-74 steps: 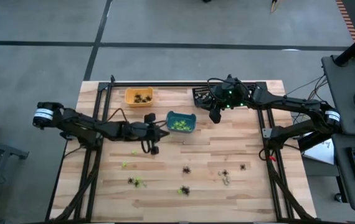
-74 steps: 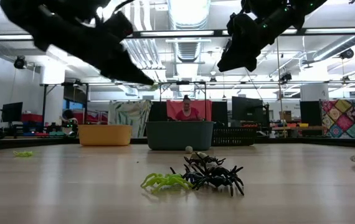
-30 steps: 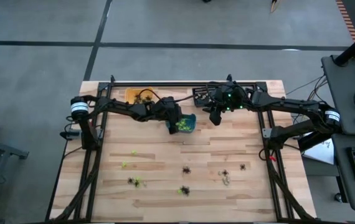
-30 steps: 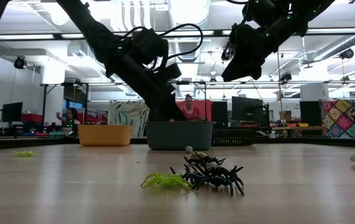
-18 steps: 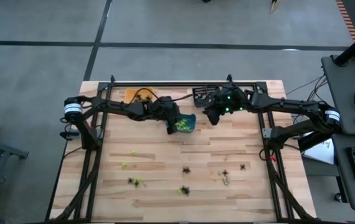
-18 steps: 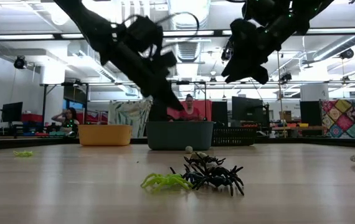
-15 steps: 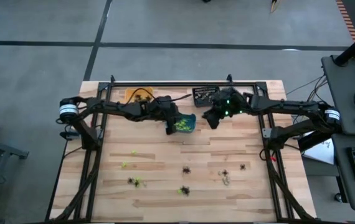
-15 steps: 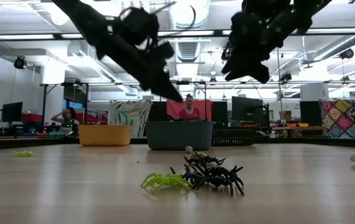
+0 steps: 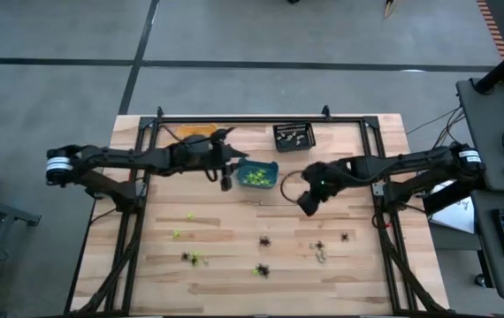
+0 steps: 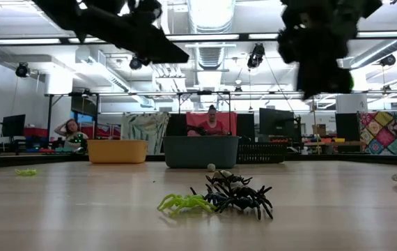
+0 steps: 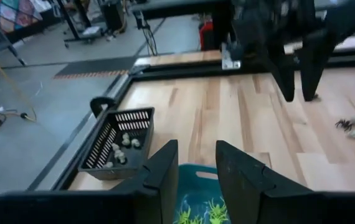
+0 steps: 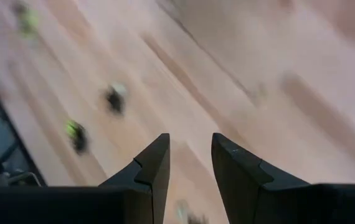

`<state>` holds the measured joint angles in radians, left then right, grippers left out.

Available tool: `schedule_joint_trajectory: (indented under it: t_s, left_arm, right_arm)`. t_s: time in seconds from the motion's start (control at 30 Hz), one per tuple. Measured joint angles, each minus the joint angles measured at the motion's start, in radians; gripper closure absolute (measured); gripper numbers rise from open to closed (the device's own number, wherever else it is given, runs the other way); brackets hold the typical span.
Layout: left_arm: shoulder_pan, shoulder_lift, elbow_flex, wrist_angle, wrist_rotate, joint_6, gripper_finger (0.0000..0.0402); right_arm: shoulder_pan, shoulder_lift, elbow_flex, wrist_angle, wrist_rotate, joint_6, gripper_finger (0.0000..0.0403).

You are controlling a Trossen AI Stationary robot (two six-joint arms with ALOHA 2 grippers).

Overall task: Sort Halloween decoration
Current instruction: Put the black spider toy into the yellow bin

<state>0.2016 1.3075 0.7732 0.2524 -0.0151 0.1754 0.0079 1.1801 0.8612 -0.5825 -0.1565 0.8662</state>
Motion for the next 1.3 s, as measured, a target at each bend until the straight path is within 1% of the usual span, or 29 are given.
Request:
schedule_joint_trajectory:
  t_s: [0.17,0.3,0.37,0.47,0.6,0.7,0.93,1.17,1.3]
  left_arm:
    - [0.0,-0.076,-0.038,0.004,0.0,0.002,0.031]
    - [0.001,-0.098,-0.055,0.001,-0.001,0.014,0.031]
    - [0.001,-0.098,-0.056,0.003,-0.002,0.015,0.031]
    - [0.001,-0.094,-0.058,0.004,-0.002,0.014,0.031]
    - [0.001,-0.087,-0.055,0.002,-0.002,0.014,0.031]
    - [0.001,-0.087,-0.055,0.008,-0.003,0.014,0.031]
    - [0.001,-0.087,-0.055,0.009,-0.003,0.016,0.031]
    - [0.001,-0.087,-0.055,0.015,-0.003,0.017,0.031]
    - [0.001,-0.087,-0.055,0.017,-0.003,0.018,0.031]
  right_arm:
    - [0.081,0.0,0.0,-0.202,0.001,0.2,0.0294]
    - [0.15,0.003,0.0,-0.351,0.0,0.369,0.0294]
    - [0.189,0.013,0.0,-0.397,-0.006,0.435,0.0294]
    - [0.24,0.045,0.0,-0.419,-0.053,0.498,0.0294]
    - [0.293,0.118,0.0,-0.419,-0.13,0.529,0.0294]
    - [0.326,0.18,0.0,-0.422,-0.166,0.529,0.0294]
    - [0.366,0.27,0.0,-0.423,-0.165,0.524,0.0294]
    - [0.372,0.325,0.0,-0.422,-0.106,0.508,0.0294]
    - [0.372,0.364,0.0,-0.415,-0.105,0.479,0.0294]
